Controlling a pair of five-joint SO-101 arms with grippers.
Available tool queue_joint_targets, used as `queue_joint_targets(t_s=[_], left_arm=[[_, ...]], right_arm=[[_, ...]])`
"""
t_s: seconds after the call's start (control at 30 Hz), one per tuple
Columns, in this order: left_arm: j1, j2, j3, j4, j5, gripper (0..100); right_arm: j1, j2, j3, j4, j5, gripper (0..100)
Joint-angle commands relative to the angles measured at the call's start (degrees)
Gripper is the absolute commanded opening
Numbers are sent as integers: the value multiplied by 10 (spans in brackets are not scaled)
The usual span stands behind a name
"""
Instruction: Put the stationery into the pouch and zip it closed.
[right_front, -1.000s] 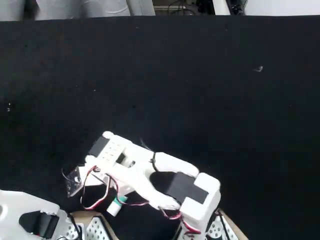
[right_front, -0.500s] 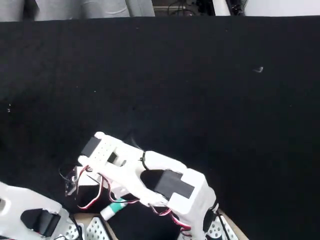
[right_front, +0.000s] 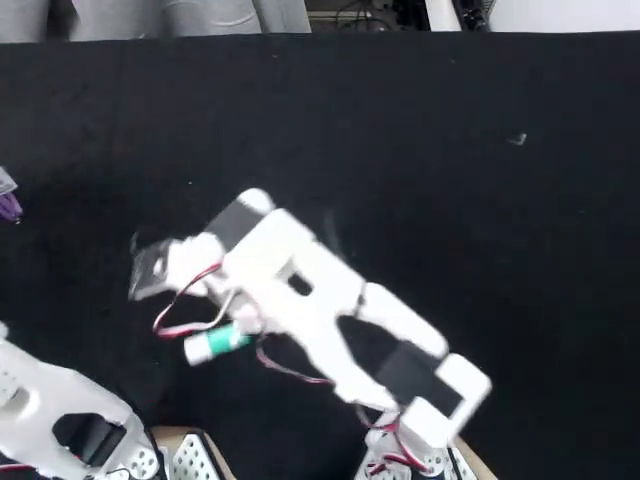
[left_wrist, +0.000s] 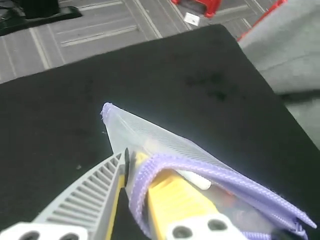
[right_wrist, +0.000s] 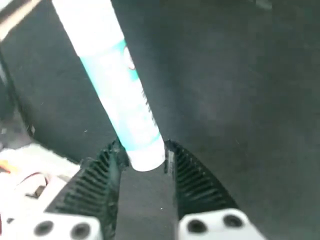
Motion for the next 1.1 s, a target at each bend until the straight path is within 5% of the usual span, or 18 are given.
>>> queue_joint_targets(t_s=[0.0,0.47,0.83,1.07], left_arm=[[58,-98,48,2,-1,29],[333,-336,323,1,27,29],[502,-374,480,1,91,29],[547,-374,524,1,92,29]], right_arm=[[79,-120,-28,8,-49,11],[264,-417,-25,-85,-229,11],[266,-514,-25,-105,-203,11],[247,-501,-23,-144,-207,11]])
